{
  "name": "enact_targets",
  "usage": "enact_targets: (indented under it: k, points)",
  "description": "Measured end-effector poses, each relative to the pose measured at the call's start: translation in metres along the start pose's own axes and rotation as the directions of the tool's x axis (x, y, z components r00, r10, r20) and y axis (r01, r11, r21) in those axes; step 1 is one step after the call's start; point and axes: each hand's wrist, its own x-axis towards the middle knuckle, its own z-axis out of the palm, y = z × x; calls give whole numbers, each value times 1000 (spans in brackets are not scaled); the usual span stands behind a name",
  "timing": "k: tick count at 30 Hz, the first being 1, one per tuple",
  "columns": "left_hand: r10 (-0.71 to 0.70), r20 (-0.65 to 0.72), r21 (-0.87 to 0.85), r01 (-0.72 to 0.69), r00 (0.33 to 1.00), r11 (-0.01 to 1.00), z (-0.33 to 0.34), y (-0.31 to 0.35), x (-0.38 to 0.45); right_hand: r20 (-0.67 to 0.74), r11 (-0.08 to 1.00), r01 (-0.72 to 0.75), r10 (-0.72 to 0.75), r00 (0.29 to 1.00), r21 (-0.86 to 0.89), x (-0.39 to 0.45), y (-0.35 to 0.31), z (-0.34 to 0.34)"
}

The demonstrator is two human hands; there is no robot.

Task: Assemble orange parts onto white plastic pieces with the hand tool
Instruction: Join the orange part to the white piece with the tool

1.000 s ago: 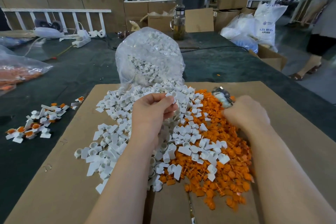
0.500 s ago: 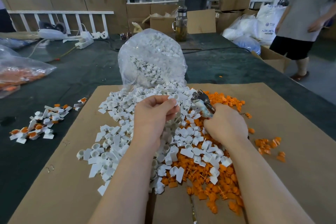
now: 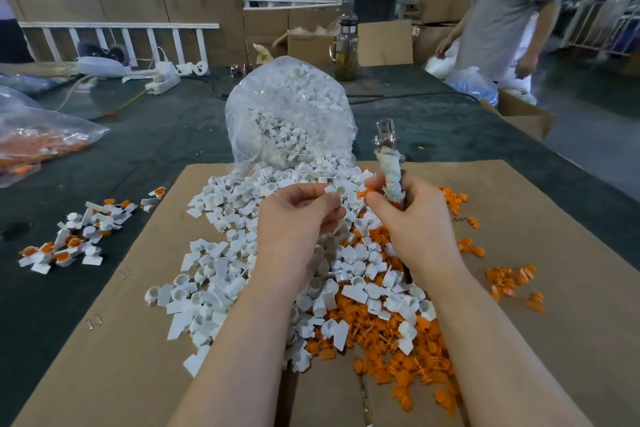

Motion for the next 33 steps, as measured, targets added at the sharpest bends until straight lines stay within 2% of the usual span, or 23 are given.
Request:
enact_targets:
  k: [3, 7, 14, 18, 28, 33]
  points:
    - [25, -6, 7, -25, 1000, 1000, 1, -1, 0, -11, 998, 63, -63, 998, 1, -2, 0, 5]
    - [48, -16, 27, -48, 999, 998, 2, -2, 0, -73, 997, 71, -72, 995, -19, -2, 4, 10]
    - [91, 16, 69, -92, 996, 993, 5, -5, -1, -119, 975, 114, -138, 983, -192, -3, 5, 12]
    - [105, 27, 100, -107, 994, 989, 5, -6, -2, -148, 965, 123, -159, 976, -231, -5, 4, 14]
    - [226, -9, 239, -217, 974, 946, 8, -5, -5, -148, 963, 158, -193, 970, -219, -6, 1, 15]
    - [275, 2, 312, -262, 961, 913, 8, -5, -5, -116, 968, 137, -164, 980, -212, -4, 1, 13]
